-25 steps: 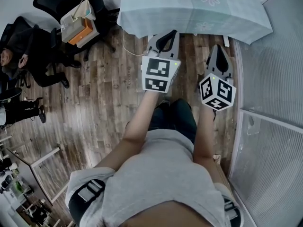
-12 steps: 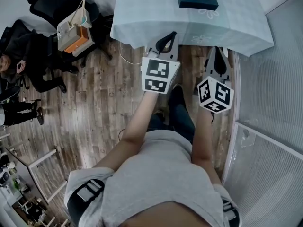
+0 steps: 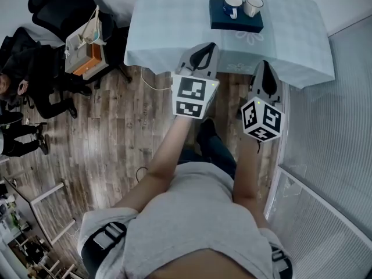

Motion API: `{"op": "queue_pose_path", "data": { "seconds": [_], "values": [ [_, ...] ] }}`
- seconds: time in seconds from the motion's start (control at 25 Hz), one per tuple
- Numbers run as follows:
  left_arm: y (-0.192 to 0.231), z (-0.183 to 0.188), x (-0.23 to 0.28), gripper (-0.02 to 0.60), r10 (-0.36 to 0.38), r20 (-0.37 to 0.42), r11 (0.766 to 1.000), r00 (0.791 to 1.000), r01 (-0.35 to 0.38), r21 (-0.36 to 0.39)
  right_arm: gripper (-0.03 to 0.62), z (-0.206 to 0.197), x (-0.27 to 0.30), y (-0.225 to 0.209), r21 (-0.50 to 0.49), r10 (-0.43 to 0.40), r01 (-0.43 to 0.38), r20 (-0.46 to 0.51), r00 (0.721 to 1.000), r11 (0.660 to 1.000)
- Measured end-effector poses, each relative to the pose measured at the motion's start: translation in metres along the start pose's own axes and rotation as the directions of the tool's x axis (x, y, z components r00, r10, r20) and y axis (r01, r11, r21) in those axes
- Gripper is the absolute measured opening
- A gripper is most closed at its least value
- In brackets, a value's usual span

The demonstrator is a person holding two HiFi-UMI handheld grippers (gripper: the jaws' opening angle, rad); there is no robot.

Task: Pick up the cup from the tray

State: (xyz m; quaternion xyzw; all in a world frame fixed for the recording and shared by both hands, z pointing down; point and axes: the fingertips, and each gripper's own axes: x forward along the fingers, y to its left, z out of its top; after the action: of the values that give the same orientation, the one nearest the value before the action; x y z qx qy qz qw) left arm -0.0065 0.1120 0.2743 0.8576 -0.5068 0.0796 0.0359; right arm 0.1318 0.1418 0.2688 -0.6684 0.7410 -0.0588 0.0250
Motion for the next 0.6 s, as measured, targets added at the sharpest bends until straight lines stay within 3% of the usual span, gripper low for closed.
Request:
{"op": "queue_pose_path", "data": {
  "seconds": [0.28, 0.6],
  "values": [
    [0.010, 0.005, 0.066, 0.006, 0.043, -0.012, 0.999, 0.999, -0.043, -0.012, 0.008, -0.003, 0.064, -0.030, 0.007, 0.050, -0.050, -0.021, 0.999, 0.999],
    [0.020, 0.005, 0.100, 0.008, 0.072, -0.032, 0.997, 0.997, -0.073, -0.019, 0.008, -0.011, 0.105, -0.044, 0.015, 0.074, -0.073, -0.054, 0.996, 0.997]
  ]
}}
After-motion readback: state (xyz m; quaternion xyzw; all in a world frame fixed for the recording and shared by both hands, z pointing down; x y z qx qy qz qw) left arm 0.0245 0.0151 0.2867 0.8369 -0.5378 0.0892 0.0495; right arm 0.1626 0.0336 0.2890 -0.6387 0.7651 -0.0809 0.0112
